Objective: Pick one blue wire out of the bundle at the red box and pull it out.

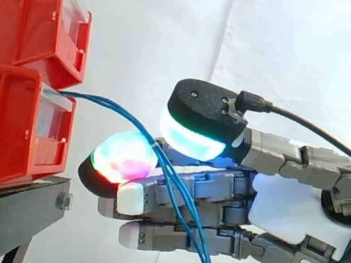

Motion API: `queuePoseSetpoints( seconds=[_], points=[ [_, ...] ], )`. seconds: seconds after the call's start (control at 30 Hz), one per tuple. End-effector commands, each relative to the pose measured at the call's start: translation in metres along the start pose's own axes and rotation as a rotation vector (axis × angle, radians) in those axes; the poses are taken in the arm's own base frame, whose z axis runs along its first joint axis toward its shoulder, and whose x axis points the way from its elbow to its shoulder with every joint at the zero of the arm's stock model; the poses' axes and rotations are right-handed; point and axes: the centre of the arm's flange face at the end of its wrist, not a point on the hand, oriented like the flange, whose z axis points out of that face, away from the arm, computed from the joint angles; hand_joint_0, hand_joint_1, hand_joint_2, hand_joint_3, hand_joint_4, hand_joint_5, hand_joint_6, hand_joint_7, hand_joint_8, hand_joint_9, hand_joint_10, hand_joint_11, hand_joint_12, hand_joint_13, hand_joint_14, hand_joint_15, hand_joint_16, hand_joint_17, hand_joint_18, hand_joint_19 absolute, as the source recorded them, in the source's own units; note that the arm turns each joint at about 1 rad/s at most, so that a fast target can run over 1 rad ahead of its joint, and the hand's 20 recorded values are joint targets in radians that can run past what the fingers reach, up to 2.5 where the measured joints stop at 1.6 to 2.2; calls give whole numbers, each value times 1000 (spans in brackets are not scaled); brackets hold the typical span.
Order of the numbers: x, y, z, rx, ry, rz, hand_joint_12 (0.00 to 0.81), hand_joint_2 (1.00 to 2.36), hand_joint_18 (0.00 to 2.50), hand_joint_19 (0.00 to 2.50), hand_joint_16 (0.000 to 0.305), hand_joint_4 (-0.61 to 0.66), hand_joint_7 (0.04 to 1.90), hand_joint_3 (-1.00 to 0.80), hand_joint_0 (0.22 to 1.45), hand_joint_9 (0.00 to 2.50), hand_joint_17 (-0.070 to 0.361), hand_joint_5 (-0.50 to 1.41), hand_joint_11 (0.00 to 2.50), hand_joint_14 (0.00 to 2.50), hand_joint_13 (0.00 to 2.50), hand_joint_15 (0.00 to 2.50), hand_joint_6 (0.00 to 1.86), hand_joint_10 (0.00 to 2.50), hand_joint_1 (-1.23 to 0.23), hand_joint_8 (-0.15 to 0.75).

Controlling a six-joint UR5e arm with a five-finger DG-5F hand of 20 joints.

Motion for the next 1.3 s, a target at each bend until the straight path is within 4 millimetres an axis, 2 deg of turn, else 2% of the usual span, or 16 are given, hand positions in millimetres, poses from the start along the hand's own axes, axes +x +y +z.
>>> queuePoseSetpoints(
  seconds=[0.0,0.43,0.8,1.27],
  points=[
    [0,2,1,2,1,0,408,1025,126,368,59,265,1058,-124,572,782,132,-169,478,5,196,121,872,19,-628,352],
    [0,1,1,9,-2,-3,413,1029,89,355,59,227,1079,-39,573,866,132,-166,590,6,233,146,894,22,-658,364],
    [0,0,0,15,2,-1,412,1029,47,314,57,100,1215,91,579,966,128,-133,638,7,306,174,878,22,-702,371],
    [1,2,0,9,13,4,419,1021,11,297,59,77,1218,99,578,858,134,-120,511,5,208,125,873,18,-719,375]
  ],
)
